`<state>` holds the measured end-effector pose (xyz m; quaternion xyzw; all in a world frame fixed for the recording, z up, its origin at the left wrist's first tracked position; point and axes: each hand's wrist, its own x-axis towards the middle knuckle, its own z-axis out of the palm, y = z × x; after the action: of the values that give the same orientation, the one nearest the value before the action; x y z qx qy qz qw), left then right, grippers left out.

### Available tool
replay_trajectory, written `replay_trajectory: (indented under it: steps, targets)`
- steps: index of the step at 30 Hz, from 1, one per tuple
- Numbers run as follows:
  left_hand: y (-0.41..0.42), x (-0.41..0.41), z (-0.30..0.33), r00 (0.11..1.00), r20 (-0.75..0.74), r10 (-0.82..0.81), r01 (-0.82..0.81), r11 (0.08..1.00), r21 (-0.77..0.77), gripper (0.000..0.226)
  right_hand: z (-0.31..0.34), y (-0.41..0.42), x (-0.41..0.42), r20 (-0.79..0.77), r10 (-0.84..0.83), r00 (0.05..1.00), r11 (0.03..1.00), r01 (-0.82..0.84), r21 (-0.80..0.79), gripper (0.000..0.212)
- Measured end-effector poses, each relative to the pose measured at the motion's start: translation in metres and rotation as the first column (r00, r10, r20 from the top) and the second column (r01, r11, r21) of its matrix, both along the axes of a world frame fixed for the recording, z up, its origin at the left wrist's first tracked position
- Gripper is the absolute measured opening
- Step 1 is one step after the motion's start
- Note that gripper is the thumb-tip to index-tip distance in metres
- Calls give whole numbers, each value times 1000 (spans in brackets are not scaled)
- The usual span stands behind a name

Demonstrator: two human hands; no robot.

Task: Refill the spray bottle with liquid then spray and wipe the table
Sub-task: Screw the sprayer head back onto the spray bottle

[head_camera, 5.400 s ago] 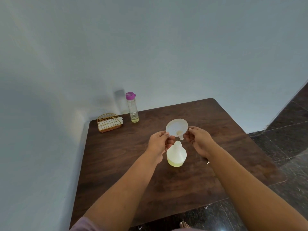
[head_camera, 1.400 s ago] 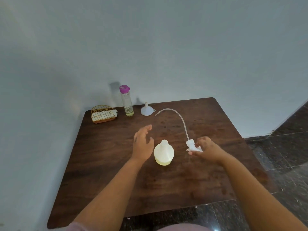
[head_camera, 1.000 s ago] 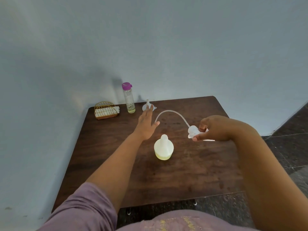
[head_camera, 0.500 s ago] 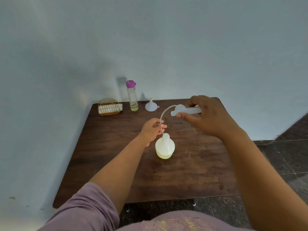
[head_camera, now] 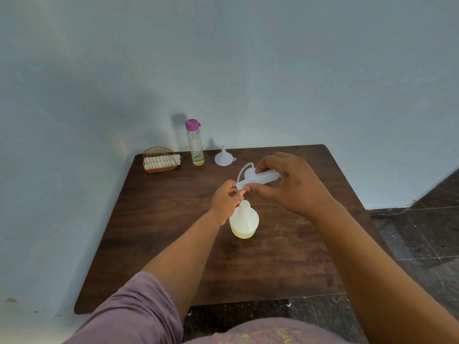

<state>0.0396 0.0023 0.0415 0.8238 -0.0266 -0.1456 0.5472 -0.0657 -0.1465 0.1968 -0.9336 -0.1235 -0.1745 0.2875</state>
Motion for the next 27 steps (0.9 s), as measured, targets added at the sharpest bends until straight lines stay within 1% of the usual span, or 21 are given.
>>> replay_trajectory:
  steps: [2,5,9,13,17,18,21,22,23,25,27]
  targets:
    - [2,0,-1,999,47,-11,8,998,59,26,0,0,-1,-9,-1,1000,1000,1,7,40]
    - [6,0,-4,996,84,-16,10,997,79,21,1,-1,-1,-5,-9,1000,1000,9,-6,42]
    - [9,-2,-9,986,140,-86,63,986,155,10,7,-4,0,7,-28,1000,999,27,42,41]
    - [11,-4,-10,984,141,-111,88,983,159,19,11,-5,3,-33,-63,997,997,64,36,43]
    - [13,-6,-7,981,104,-162,143,976,166,25,10,-8,8,-93,-34,995,982,51,183,35]
    - [13,-7,-6,979,94,-182,164,972,168,30,10,-8,9,-108,-24,994,978,45,203,33]
    - [13,-7,1,968,61,-245,232,957,172,57,15,-10,12,-175,14,984,972,28,233,27]
    - [13,-7,4,965,62,-253,239,955,175,62,15,-10,13,-202,28,979,970,22,241,25]
    - [12,-7,8,964,76,-256,240,955,175,62,16,-10,14,-225,39,974,972,15,236,23]
    - [9,-8,17,965,84,-247,232,959,162,55,14,-10,17,-259,52,964,979,2,204,22]
    - [6,-6,22,965,73,-252,235,954,186,46,10,-9,23,-277,51,960,984,-1,178,28]
